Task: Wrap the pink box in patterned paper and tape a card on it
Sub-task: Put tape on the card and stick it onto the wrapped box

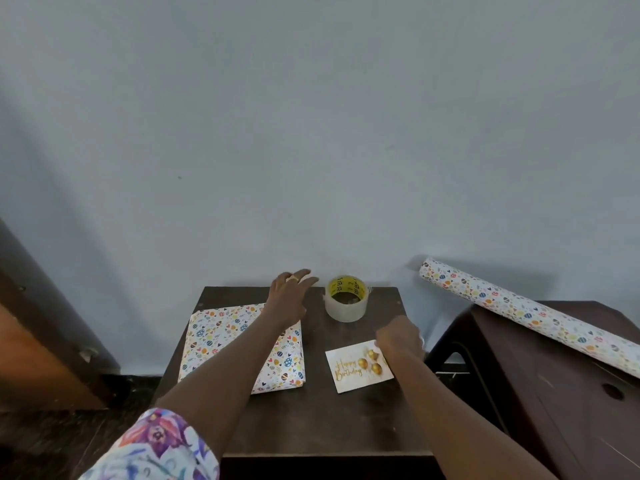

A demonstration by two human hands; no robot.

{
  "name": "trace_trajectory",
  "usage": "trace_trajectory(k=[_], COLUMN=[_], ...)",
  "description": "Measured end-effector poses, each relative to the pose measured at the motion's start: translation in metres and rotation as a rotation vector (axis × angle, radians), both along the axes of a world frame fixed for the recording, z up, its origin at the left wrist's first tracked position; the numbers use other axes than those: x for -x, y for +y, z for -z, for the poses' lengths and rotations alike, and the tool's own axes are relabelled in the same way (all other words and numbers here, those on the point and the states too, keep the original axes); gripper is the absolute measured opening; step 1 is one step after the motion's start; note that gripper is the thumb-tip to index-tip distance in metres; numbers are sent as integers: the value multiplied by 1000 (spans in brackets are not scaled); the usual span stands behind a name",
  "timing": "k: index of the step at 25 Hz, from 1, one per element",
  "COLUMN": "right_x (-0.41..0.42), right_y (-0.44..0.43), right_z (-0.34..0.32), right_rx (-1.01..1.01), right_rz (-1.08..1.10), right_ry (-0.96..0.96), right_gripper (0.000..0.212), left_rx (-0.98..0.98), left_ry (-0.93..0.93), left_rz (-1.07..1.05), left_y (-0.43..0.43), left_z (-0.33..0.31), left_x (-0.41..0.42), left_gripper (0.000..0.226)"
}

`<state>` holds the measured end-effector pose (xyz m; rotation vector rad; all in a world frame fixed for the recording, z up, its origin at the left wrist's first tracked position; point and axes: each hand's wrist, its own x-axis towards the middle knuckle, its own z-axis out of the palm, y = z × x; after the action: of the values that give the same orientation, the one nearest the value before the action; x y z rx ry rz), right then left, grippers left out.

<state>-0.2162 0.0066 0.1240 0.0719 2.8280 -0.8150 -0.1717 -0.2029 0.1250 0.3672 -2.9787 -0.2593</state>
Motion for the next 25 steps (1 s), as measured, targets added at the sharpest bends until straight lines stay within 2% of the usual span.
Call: trace_trajectory(k=[1,3,5,6,8,12,18,25], right_x=[3,3,0,-1,-2,1,-3,-14], right_y=[-9,-31,-55,-65,-79,-87,-64,-40], right_z=[-3,-6,-1,3,11,26,35,46], right_rx=[44,81,-20,-69,-89,-150,-14,24], right_rz=[-34,-268,-439,-444,-393,-341,-308,-409], right_ry=[179,554,811,829,748,752,874,948], right_gripper=[16,18,29,34,34,30,16,25], left_rx=[42,123,195,237,273,176,166,204], left_ry=[-6,27,50,37,13,57,-36,-44], left_rz=[81,240,361,415,465,354,210,135], left_y=[-1,-3,-2,-3,-6,-6,11,28], left_z=[-4,-10,-15,-15,-12,-6,-8,-15], left_x=[6,20,29,34,36,32,27,25], left_gripper=[67,65,62,56,39,21,13,13])
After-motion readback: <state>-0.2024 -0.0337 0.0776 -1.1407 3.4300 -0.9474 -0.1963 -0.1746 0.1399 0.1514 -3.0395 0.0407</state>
